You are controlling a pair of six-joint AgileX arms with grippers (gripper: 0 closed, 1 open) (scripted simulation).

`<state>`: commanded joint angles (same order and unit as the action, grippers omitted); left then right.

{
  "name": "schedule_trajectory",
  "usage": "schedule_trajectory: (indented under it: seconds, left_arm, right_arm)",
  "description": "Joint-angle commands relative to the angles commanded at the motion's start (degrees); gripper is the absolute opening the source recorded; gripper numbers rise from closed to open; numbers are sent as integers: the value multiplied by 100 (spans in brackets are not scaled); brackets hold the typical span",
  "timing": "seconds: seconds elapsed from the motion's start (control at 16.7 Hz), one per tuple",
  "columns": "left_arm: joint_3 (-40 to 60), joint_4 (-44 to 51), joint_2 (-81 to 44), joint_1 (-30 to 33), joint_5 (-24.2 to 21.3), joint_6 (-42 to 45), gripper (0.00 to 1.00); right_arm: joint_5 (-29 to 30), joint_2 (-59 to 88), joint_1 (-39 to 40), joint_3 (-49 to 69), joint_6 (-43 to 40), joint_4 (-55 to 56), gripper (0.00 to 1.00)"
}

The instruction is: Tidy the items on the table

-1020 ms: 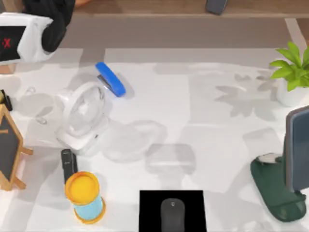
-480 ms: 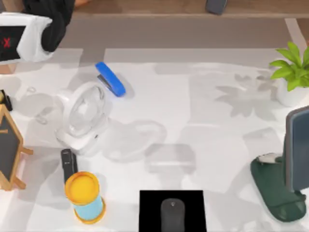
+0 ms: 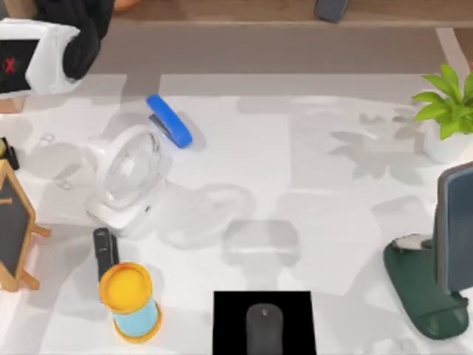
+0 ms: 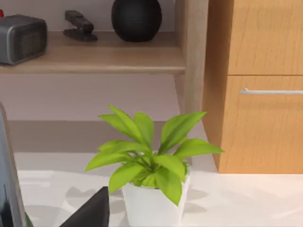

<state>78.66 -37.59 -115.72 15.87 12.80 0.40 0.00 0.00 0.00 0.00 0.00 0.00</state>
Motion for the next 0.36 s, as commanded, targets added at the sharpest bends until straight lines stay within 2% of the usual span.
schedule_trajectory:
  seconds: [0.36]
  left_arm:
    - [0,0,0,0,0,0,100]
  right_arm:
    - [0,0,0,0,0,0,100]
